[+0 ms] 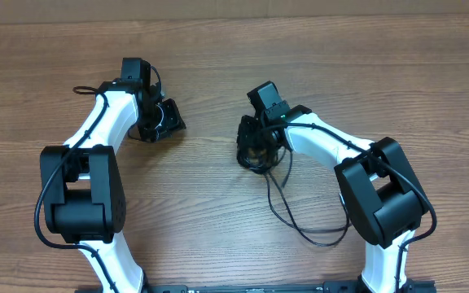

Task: Untangle cables
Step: 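Lower the right gripper holding the coils onto the table center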

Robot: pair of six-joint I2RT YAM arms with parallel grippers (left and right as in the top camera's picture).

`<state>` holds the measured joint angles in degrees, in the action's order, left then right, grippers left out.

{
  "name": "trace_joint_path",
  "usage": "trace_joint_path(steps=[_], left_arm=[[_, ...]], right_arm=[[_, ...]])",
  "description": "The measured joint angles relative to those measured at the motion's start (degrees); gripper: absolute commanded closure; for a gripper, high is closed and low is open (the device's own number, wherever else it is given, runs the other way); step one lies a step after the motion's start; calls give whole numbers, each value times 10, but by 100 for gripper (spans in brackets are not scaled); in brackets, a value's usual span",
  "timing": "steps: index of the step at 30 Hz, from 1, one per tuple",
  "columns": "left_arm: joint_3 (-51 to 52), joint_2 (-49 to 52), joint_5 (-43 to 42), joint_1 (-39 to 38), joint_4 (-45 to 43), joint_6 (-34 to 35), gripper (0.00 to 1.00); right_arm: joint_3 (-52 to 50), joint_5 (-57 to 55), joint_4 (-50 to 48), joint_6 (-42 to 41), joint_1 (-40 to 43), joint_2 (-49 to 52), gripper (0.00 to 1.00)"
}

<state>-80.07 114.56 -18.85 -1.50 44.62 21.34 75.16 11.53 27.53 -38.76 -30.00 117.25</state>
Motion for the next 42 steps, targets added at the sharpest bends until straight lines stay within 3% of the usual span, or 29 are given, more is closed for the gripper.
trace_joint_path(steps=[6,11,17,27,37,42], left_arm=[[0,0,0,0,0,0,55],[0,0,0,0,0,0,55],[0,0,0,0,0,0,55],[0,0,0,0,0,0,54],[0,0,0,0,2,0,54],[0,0,0,0,2,0,54]], right_arm=[[2,-46,10,-5,0,-3,90],[3,-49,14,7,0,-3,96],[22,-43,44,47,0,-18,96],[31,-130,93,81,0,-60,96],[-1,-154,75,80,0,-39,96],[-2,-160,79,33,0,-38,96]])
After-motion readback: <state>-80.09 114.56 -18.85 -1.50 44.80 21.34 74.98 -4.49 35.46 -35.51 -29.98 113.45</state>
